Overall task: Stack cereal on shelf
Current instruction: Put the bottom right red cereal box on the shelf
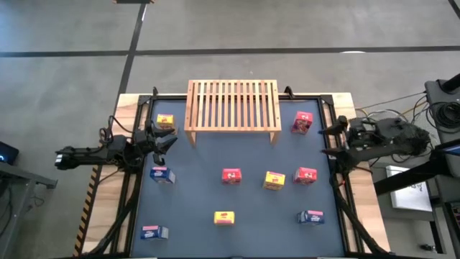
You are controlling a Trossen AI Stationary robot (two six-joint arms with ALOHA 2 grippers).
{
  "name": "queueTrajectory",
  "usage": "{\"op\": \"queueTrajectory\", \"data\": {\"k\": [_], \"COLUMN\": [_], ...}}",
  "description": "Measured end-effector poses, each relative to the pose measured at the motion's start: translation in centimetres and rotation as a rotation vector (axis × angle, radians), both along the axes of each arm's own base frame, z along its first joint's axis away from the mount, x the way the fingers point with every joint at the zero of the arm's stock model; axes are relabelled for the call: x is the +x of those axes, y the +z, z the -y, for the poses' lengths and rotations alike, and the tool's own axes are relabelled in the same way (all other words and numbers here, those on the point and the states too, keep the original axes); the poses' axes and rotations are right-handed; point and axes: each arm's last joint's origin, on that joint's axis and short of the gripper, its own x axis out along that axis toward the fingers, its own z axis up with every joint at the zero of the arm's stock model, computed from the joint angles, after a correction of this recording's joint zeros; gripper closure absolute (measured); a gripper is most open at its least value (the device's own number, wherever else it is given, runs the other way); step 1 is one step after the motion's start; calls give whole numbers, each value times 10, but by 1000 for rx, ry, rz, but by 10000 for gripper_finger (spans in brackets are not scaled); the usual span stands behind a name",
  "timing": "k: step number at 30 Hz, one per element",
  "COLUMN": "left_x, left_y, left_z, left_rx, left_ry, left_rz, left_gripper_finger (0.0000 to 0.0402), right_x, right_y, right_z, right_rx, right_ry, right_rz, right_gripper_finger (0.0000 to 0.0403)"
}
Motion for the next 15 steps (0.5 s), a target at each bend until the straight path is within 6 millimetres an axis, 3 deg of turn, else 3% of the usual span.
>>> {"op": "queueTrajectory", "data": {"k": [8,15], "left_x": [0,0], "left_y": [0,0], "left_z": [0,0], "left_rx": [0,0], "left_ry": [0,0], "left_rz": [0,0], "left_gripper_finger": [242,242], "right_x": [34,45], "right_y": [-21,-33], "right_z": [-7,-10], "right_rx": [3,23], "right_ry": [-11,3], "right_rz": [-254,-428], "right_gripper_finger": [5,5]}}
